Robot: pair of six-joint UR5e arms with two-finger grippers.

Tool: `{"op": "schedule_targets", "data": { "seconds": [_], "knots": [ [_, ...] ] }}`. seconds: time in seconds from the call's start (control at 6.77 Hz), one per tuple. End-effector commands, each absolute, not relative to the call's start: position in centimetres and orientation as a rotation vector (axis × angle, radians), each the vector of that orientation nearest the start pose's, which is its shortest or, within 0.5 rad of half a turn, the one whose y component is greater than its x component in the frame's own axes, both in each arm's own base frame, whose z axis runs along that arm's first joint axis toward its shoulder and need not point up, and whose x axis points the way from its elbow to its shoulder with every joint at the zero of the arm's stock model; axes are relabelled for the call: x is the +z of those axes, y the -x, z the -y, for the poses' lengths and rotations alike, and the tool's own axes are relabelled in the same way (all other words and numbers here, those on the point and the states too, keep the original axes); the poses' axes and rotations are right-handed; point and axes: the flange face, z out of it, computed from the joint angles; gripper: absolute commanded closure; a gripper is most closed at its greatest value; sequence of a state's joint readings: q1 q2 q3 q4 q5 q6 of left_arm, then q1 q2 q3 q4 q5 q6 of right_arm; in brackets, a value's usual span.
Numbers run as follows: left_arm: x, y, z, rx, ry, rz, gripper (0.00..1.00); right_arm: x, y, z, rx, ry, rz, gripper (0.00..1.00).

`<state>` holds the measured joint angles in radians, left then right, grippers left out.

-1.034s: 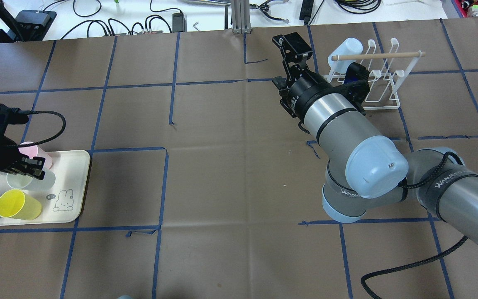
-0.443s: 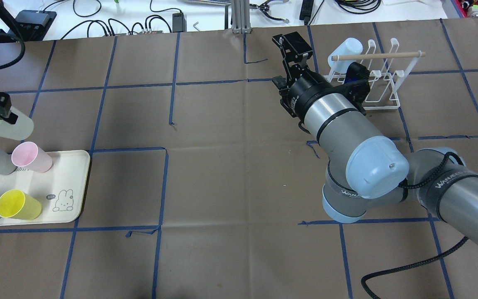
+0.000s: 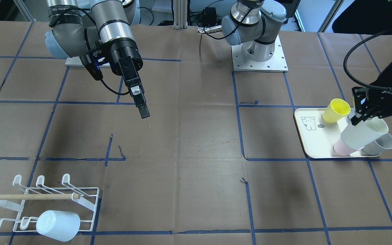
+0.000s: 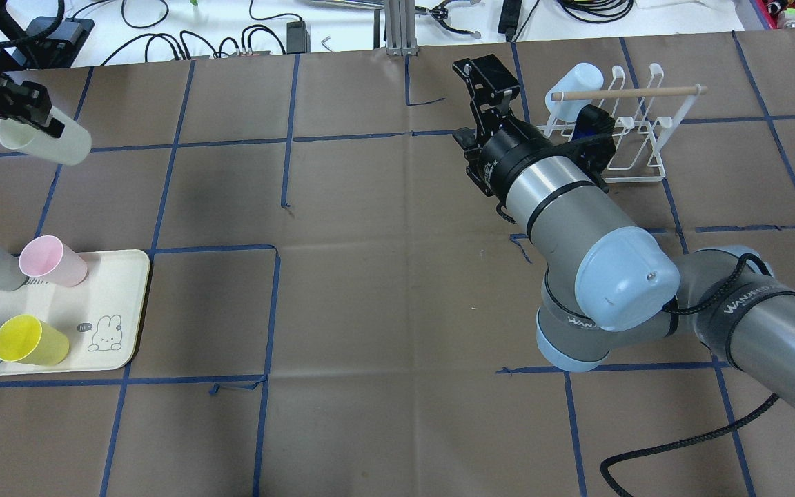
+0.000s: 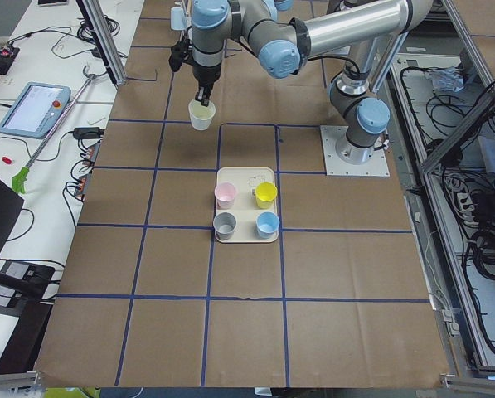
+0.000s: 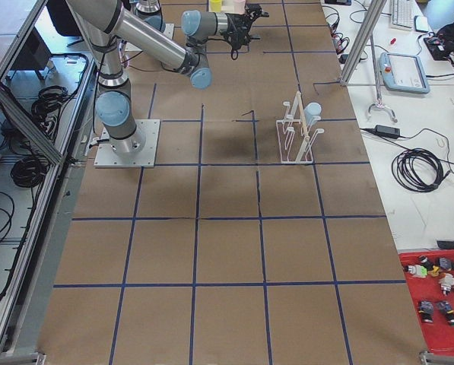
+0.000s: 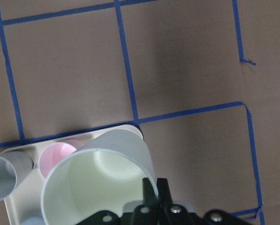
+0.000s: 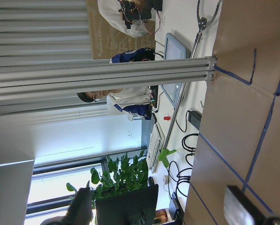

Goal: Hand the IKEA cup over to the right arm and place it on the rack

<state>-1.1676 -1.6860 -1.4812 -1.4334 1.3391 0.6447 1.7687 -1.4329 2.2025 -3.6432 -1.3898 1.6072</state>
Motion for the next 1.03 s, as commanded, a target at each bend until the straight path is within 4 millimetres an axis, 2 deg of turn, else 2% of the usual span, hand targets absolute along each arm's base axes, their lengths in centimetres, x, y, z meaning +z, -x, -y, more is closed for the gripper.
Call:
{"op": "schedule_targets", "data": {
  "seconds": [0.0,0.15,0.3,0.44,0.59,0.89],
  "knots": [
    [49.3,-3.4,59.1,-0.727,-0.554,-3.377,1.00,38.3,-23.9,42.1,-0.764,-1.128,-1.530,0.00],
    [49.4,-0.1,59.3,-0.943,-0.729,-3.363,1.00,38.3,-23.9,42.1,-0.765,-1.127,-1.528,0.00],
    [48.7,3.4,59.0,-1.153,-0.881,-3.270,1.00,38.3,-23.9,42.0,-0.764,-1.128,-1.530,0.00],
    [47.9,6.3,57.9,-1.309,-1.009,-3.193,1.00,38.5,-23.9,41.9,-0.768,-1.129,-1.528,0.00],
    [46.6,8.6,57.6,-1.492,-1.149,-3.121,1.00,38.0,-23.7,41.0,-0.751,-1.150,-1.549,0.00],
    [44.3,12.1,55.5,-1.775,-1.385,-2.978,1.00,38.0,-23.2,38.3,-0.709,-1.196,-1.604,0.00]
  ]
}}
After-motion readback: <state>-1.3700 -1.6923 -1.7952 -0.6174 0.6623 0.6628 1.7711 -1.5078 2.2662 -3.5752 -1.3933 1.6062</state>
